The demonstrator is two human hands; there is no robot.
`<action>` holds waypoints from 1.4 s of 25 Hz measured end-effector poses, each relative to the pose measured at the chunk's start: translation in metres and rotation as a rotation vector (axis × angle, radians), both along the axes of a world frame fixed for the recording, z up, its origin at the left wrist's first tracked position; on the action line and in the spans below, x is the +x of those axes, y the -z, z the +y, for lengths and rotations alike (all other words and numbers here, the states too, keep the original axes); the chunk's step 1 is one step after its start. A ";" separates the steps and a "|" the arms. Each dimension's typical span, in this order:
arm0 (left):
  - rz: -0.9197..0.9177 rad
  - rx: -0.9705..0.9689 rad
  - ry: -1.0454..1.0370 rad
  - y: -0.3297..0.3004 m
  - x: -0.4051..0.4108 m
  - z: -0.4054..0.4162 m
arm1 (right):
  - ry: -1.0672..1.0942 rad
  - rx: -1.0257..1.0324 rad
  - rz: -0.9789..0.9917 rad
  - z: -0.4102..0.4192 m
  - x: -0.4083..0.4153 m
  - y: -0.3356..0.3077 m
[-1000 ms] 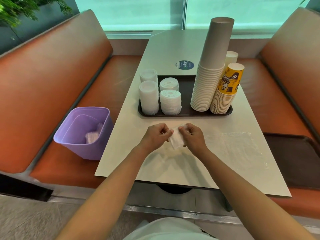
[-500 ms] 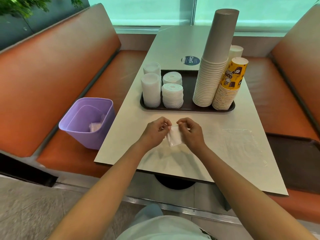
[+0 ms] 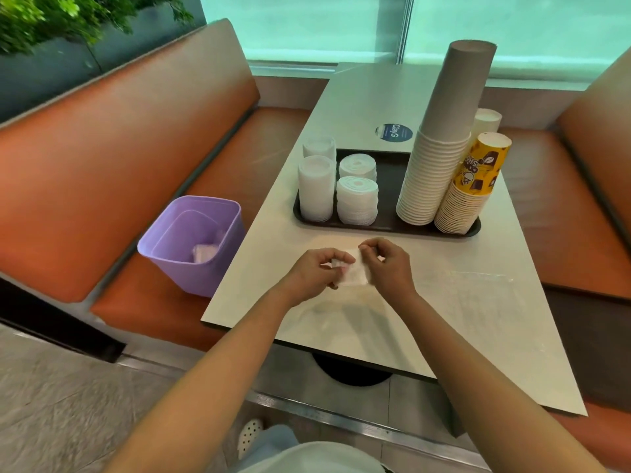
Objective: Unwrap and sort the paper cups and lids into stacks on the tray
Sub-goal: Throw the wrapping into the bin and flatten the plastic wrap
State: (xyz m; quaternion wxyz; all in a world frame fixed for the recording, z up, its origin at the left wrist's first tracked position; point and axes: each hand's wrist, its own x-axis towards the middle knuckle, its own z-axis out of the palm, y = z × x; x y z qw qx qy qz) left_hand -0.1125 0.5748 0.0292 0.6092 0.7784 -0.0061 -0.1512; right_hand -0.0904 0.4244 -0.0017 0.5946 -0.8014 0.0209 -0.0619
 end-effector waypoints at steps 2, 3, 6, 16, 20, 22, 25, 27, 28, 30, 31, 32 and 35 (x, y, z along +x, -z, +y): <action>-0.014 0.060 -0.024 -0.004 0.005 0.015 | -0.043 0.014 0.056 0.008 0.006 -0.006; -0.018 0.079 -0.037 -0.005 0.008 0.028 | -0.062 0.035 0.080 0.018 0.009 -0.010; -0.014 0.106 -0.082 -0.008 0.011 0.071 | -0.135 0.097 0.136 0.058 0.017 -0.020; 0.092 0.155 -0.596 0.055 0.087 0.294 | -0.303 -0.124 0.197 0.255 0.074 0.004; 0.297 0.189 -0.605 0.095 0.140 0.343 | -0.228 -0.268 0.326 0.315 0.102 0.042; 0.404 0.124 -0.554 0.113 0.164 0.353 | -0.184 -0.280 0.472 0.329 0.114 0.057; 0.548 0.054 -0.500 0.147 0.193 0.361 | -0.177 -0.234 0.686 0.343 0.124 0.078; 0.645 0.075 -0.457 0.168 0.206 0.363 | -0.186 -0.215 0.761 0.351 0.126 0.090; 0.680 0.122 -0.431 0.174 0.210 0.365 | -0.193 -0.215 0.780 0.354 0.127 0.096; 0.742 0.264 -0.356 0.182 0.214 0.368 | -0.191 -0.216 0.800 0.357 0.131 0.102; 0.772 0.319 -0.305 0.186 0.215 0.370 | -0.183 -0.226 0.804 0.357 0.133 0.104; 0.797 0.363 -0.260 0.188 0.216 0.371 | -0.175 -0.237 0.804 0.355 0.135 0.105; 0.815 0.599 -0.102 0.183 0.213 0.367 | -0.174 -0.264 0.817 0.354 0.134 0.105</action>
